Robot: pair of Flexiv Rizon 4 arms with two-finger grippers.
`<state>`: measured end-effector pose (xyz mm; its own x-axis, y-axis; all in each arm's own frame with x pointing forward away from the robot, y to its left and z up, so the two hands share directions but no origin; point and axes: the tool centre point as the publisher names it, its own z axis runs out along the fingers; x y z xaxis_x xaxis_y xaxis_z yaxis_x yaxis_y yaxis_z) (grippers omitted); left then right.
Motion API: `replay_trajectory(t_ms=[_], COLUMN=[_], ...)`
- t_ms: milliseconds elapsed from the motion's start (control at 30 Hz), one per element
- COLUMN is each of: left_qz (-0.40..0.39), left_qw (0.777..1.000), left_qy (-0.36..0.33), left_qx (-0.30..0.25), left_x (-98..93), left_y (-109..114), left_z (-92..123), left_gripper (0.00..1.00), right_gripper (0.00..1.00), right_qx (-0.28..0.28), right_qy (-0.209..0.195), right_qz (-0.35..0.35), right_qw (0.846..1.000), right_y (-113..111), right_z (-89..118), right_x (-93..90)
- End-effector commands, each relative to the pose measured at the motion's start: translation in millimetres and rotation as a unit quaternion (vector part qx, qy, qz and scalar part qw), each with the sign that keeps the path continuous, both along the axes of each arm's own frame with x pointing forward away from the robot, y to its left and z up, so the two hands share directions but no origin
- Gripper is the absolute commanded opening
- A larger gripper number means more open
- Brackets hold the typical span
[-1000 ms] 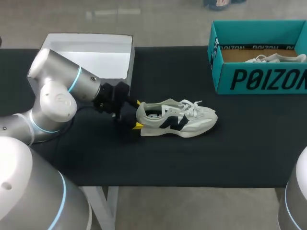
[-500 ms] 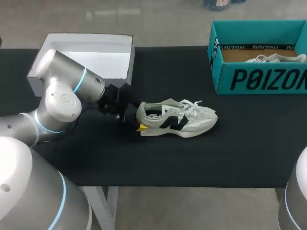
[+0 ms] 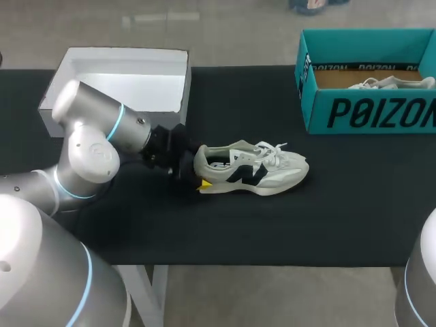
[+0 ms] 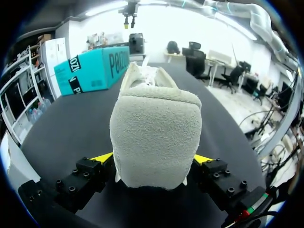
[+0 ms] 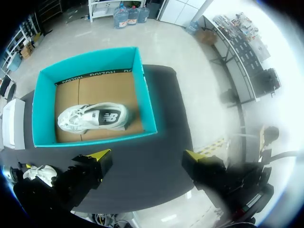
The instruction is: Take the shoe out of the shoebox, open the shoe tongue, remove and reinsert the insole, then place the shoe into the shoebox
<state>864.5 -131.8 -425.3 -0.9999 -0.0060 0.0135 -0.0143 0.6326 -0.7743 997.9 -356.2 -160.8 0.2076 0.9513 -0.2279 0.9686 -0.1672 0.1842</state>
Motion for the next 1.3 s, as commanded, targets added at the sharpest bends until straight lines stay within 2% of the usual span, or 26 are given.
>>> replay_trajectory(t_ms=[33, 100, 133, 167, 200, 1300], left_qz=[-0.002, -0.004, -0.006, -0.005, -0.006, -0.006], left_qw=[1.0, 1.0, 1.0, 1.0, 1.0, 1.0], left_qy=[0.003, 0.005, 0.007, 0.007, 0.008, 0.01], left_qx=[-0.005, -0.005, -0.007, -0.007, -0.008, -0.006], left_x=[0.4, -0.1, -0.2, -0.5, -1.1, -3.2], left_y=[-1.0, -1.1, -1.2, -1.3, -1.7, -3.3], left_z=[-4.8, -5.7, -5.9, -6.0, -6.0, -4.9], left_gripper=[0.78, 0.42, 0.34, 0.19, 0.0, 0.0], right_gripper=[1.0, 1.0, 1.0, 1.0, 1.0, 1.0], right_qx=[0.0, 0.0, 0.0, 0.0, 0.0, 0.0], right_qy=[0.0, 0.0, 0.0, 0.0, 0.0, 0.0], right_qz=[0.0, 0.0, 0.0, 0.0, 0.0, 0.0], right_qw=[1.0, 1.0, 1.0, 1.0, 1.0, 1.0], right_y=[0.0, 0.0, 0.0, 0.0, 0.0, 0.0], right_z=[-0.2, -0.2, -0.2, -0.2, -0.2, -0.2], right_x=[-0.2, -0.2, -0.2, -0.2, -0.2, -0.2])
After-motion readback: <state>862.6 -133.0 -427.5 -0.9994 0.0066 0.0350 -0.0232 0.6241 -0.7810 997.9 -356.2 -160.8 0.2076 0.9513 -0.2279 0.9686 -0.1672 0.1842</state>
